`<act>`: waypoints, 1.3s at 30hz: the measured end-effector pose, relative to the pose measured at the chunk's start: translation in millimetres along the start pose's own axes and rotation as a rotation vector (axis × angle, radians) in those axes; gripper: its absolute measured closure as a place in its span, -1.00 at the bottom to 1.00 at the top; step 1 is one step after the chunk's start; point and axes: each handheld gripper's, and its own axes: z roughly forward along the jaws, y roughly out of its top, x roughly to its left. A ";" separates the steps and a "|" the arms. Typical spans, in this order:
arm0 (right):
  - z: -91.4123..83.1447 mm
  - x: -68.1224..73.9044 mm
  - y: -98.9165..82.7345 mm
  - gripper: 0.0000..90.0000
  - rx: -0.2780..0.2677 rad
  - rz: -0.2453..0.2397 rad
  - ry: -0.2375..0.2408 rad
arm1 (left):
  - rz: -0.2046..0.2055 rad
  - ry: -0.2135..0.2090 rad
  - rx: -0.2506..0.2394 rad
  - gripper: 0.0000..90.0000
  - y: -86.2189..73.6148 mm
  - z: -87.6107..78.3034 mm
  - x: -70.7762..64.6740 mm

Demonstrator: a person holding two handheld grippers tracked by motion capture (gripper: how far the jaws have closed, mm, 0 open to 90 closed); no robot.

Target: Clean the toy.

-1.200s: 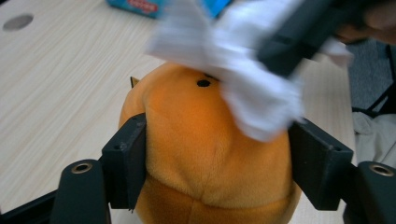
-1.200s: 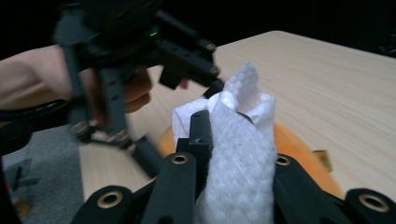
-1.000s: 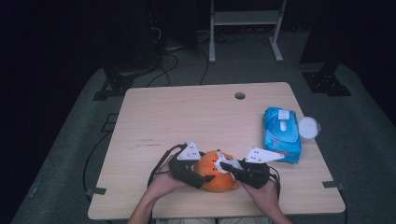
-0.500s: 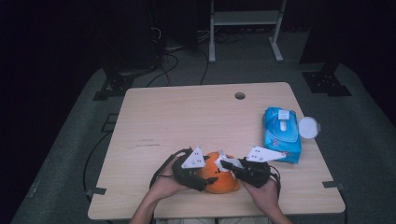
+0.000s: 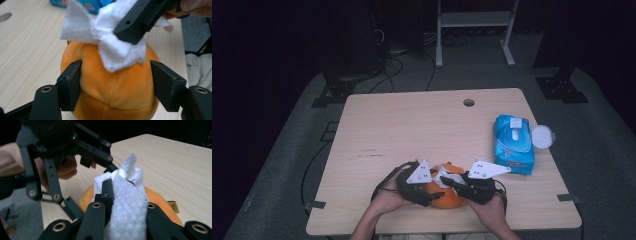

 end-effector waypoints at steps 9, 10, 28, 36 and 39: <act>-1.0 -17.3 -11.2 0.76 0.017 0.068 -0.048 | -0.120 -0.016 -0.012 -0.71 -3.7 -3.3 12.6; 1.1 -14.0 -10.0 0.76 0.016 0.058 -0.031 | -0.120 -0.016 -0.012 -0.70 -3.7 -3.3 12.6; -2.0 -22.4 -17.4 0.76 0.037 0.080 -0.050 | -0.169 0.004 0.002 -0.35 -16.4 -10.9 23.2; -0.9 -20.4 -16.2 0.76 0.030 0.074 -0.040 | -0.145 0.005 -0.017 -0.50 -14.1 -9.6 22.0; -3.5 -25.5 -20.1 0.76 0.031 0.100 -0.036 | -0.192 0.008 -0.014 -0.36 -20.5 -13.1 28.7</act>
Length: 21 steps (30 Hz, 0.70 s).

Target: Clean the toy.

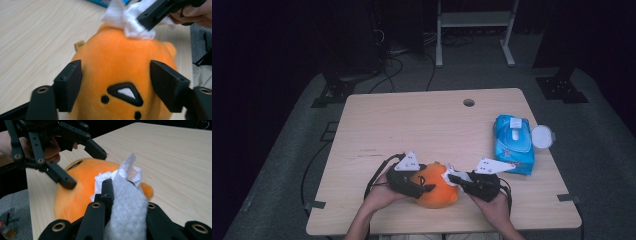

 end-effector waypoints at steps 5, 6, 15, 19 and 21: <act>-2.8 4.3 -2.0 0.76 0.006 -0.007 0.015 | -0.069 0.003 -0.002 -0.34 -8.9 -5.4 11.4; -2.3 15.3 0.2 0.76 -0.001 -0.046 0.059 | -0.097 0.003 -0.006 -0.34 -11.9 -7.7 16.4; -2.6 -2.2 -7.0 0.76 0.017 0.011 0.018 | -0.109 -0.015 -0.014 -0.33 -13.2 -6.3 17.1; -0.4 15.7 0.5 0.76 -0.006 -0.062 0.067 | -0.097 0.002 -0.010 -0.35 -12.6 -3.8 15.3; -0.3 18.3 2.6 0.76 0.000 -0.084 0.072 | -0.098 0.007 -0.011 -0.35 -11.9 -3.8 14.1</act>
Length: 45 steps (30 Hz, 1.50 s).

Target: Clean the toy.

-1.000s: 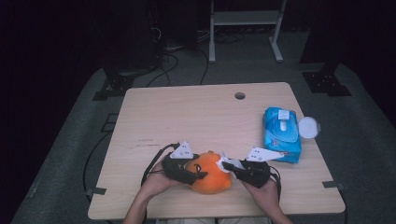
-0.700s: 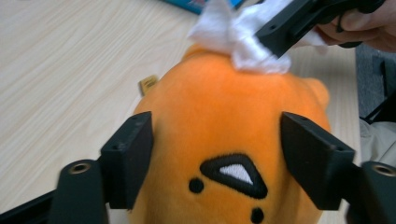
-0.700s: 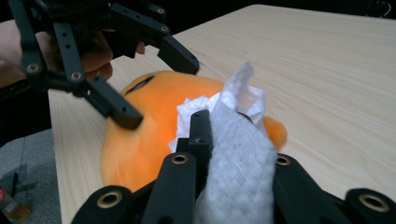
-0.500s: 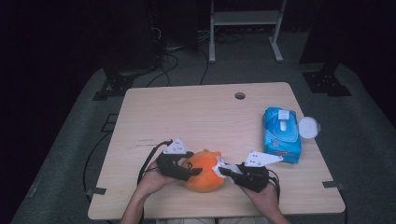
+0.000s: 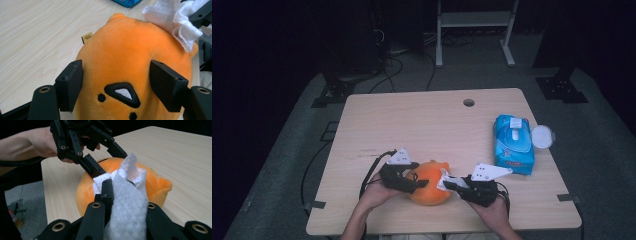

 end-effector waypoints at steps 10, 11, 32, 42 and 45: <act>2.2 -12.5 -1.2 0.75 -0.010 0.062 -0.041 | 0.119 -0.064 0.007 -0.36 7.3 5.6 -19.7; 2.4 -14.4 -2.3 0.75 -0.004 0.069 -0.040 | 0.119 -0.076 0.007 -0.40 7.5 5.6 -20.2; -6.9 -29.3 -5.8 0.75 -0.057 0.126 -0.052 | 0.270 0.035 0.018 -0.41 20.2 13.6 -47.8; 4.1 -6.5 -0.7 0.76 -0.031 0.054 -0.005 | 0.123 0.039 0.031 -0.38 16.8 12.1 -31.1; 2.3 -11.2 0.8 0.76 -0.037 0.057 -0.019 | 0.178 0.081 -0.013 -0.16 20.6 8.2 -37.8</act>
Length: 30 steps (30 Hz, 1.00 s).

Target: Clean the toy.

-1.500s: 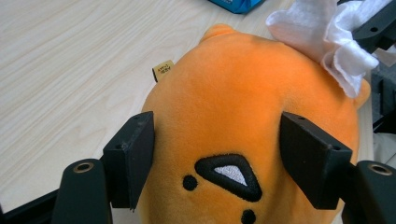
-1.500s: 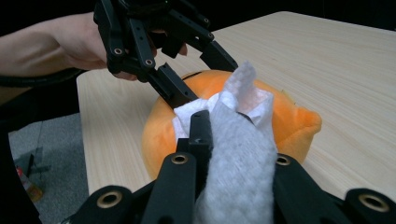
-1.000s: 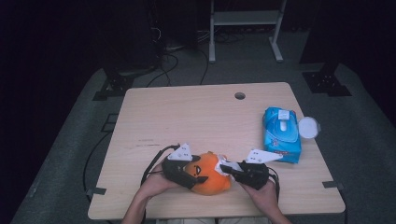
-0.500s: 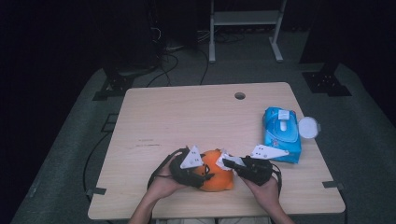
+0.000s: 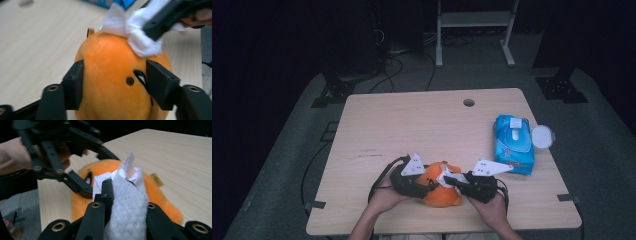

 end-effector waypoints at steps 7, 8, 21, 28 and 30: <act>-6.4 -17.7 -6.5 0.76 0.001 0.049 -0.061 | 0.044 -0.050 0.012 -0.24 -0.8 0.7 -3.8; -5.7 -14.0 -4.3 0.76 0.001 0.033 -0.058 | 0.042 -0.062 0.011 -0.28 -1.4 0.1 -2.8; -1.3 -2.1 -2.3 0.76 0.001 0.001 -0.017 | -0.110 -0.079 0.030 -0.27 -7.3 0.4 11.2; -8.4 -28.5 -14.6 0.76 -0.005 0.101 -0.073 | -0.046 -0.086 0.019 -0.20 -7.4 -1.1 6.9; -10.9 -33.3 -16.3 0.76 0.006 0.106 -0.102 | -0.042 -0.088 0.016 -0.21 -7.6 -0.9 6.0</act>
